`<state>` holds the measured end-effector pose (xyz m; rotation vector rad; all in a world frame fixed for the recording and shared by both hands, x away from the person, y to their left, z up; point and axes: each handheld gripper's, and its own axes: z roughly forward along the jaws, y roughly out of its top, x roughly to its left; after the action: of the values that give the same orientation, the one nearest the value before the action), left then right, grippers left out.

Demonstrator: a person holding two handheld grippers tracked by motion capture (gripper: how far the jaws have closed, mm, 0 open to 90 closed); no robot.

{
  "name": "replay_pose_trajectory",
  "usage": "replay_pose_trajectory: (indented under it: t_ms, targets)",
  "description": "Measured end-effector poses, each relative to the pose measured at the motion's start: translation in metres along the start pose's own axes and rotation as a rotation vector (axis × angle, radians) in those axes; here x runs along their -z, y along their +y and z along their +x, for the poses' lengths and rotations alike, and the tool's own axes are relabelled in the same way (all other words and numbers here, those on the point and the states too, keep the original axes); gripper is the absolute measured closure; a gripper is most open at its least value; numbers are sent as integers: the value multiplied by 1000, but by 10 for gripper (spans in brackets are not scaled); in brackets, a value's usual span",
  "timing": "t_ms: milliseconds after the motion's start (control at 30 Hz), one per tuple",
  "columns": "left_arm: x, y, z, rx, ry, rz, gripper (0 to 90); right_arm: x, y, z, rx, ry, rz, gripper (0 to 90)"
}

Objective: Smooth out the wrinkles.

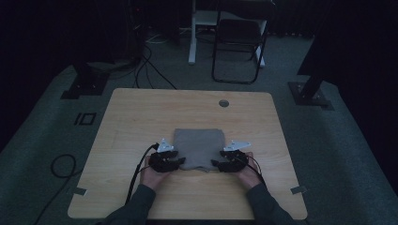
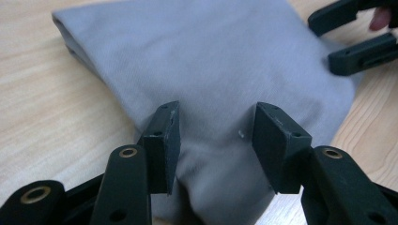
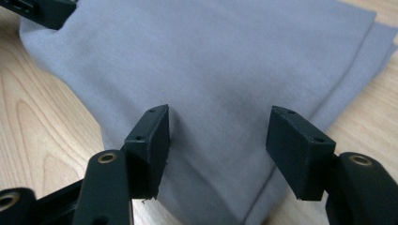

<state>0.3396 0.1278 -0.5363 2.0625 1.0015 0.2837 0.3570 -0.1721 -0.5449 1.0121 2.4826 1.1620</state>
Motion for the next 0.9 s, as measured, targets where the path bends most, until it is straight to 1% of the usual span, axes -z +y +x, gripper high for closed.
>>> replay_pose_trajectory:
  t_ms: [133, 200, 267, 467, 533, 633, 733, 900]
  targets:
    - [-2, -4, -2, -8, 3, 16, 514, 1, -4, -1, 2, -4, 19, 404]
    - [-3, -7, -2, 4, -13, 17, 512, 1, -6, -1, 13, -17, 32, 408]
    - [-4, -9, -2, 7, -19, 15, 511, 2, -8, -1, 16, -26, 36, 412]
    - [-5, -12, -2, 2, -16, 16, 512, 1, -10, 1, 49, -50, 29, 420]
    - [-6, -12, -3, -5, -9, 14, 513, 1, -10, 1, 49, -56, 27, 430]
    - [-8, -12, -2, -4, -2, 8, 513, 0, -9, 0, 48, -62, 23, 434]
    - [-12, -9, 3, 5, 17, -2, 513, -4, -7, -6, 31, -75, 13, 447]
    - [-19, 0, 13, -10, 53, -9, 511, -9, -1, -13, 21, -87, 11, 450]
